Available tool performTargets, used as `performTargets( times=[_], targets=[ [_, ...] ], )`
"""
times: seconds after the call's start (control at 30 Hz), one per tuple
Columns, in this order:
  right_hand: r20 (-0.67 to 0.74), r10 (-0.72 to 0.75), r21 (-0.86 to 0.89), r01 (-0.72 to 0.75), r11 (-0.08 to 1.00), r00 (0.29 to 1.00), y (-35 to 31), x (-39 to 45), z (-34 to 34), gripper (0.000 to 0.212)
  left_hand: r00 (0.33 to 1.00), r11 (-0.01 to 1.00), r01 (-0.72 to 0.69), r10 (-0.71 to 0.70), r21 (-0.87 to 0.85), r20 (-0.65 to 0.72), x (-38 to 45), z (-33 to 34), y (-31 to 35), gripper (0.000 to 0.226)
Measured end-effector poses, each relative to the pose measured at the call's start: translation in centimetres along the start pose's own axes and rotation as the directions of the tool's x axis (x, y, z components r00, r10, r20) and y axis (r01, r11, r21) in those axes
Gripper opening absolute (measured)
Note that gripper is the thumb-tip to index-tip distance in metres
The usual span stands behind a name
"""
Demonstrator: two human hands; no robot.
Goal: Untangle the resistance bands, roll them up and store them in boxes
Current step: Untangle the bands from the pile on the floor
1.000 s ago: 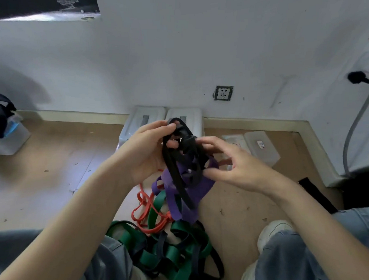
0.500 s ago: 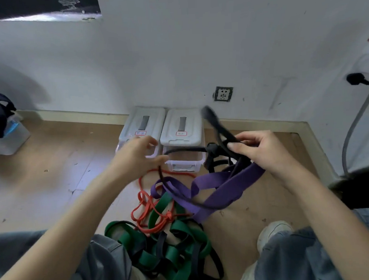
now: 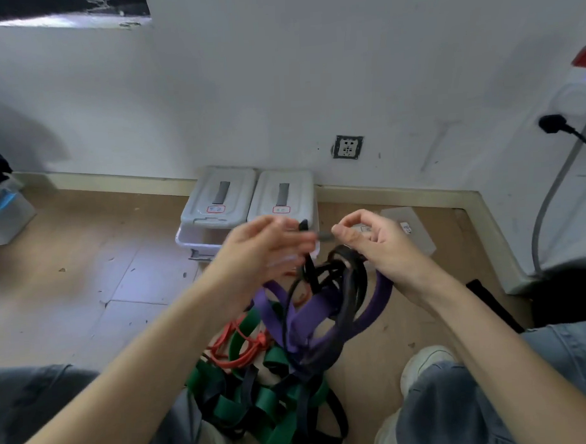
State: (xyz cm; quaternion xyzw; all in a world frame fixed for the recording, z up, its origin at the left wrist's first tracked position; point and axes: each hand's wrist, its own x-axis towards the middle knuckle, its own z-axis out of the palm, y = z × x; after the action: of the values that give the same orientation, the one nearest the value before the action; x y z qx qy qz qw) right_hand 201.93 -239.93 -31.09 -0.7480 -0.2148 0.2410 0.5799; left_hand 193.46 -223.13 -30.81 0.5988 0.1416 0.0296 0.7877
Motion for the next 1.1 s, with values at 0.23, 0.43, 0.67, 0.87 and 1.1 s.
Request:
performTargets(
  times=[0.23, 0.43, 0.67, 0.87, 1.1],
  targets=[
    [0.043, -0.050, -0.013, 0.051, 0.999, 0.998, 1.1, 0.0, 1.0, 0.011, 0.960, 0.855, 0.025, -0.165, 0.519, 0.225, -0.7, -0.2, -1.3, 0.043],
    [0.095, -0.126, -0.003, 0.127, 0.992, 0.987, 0.9, 0.0, 0.5, 0.009, 0.987, 0.885, -0.023, -0.055, 0.466, 0.154, -0.2, 0.4, -1.5, 0.018],
    [0.082, -0.158, -0.046, 0.162, 0.986, 0.984, 0.7, -0.2, 1.6, 0.023, 0.989, 0.698, -0.145, 0.108, 0.701, 0.097, -0.1, 1.0, -2.8, 0.035],
    [0.082, -0.128, -0.106, 0.137, 0.985, 0.988, 0.1, -0.6, 1.5, 0.031, 0.988, 0.763, -0.139, 0.151, 0.631, 0.035, 0.9, 0.3, -2.7, 0.007],
    [0.194, -0.130, -0.313, 0.187, 0.931, 0.972, -0.6, -0.3, 1.2, 0.043, 0.990, 0.972, -0.139, 0.141, 0.190, 0.006, 1.0, -0.4, 0.3, 0.015]
  ],
)
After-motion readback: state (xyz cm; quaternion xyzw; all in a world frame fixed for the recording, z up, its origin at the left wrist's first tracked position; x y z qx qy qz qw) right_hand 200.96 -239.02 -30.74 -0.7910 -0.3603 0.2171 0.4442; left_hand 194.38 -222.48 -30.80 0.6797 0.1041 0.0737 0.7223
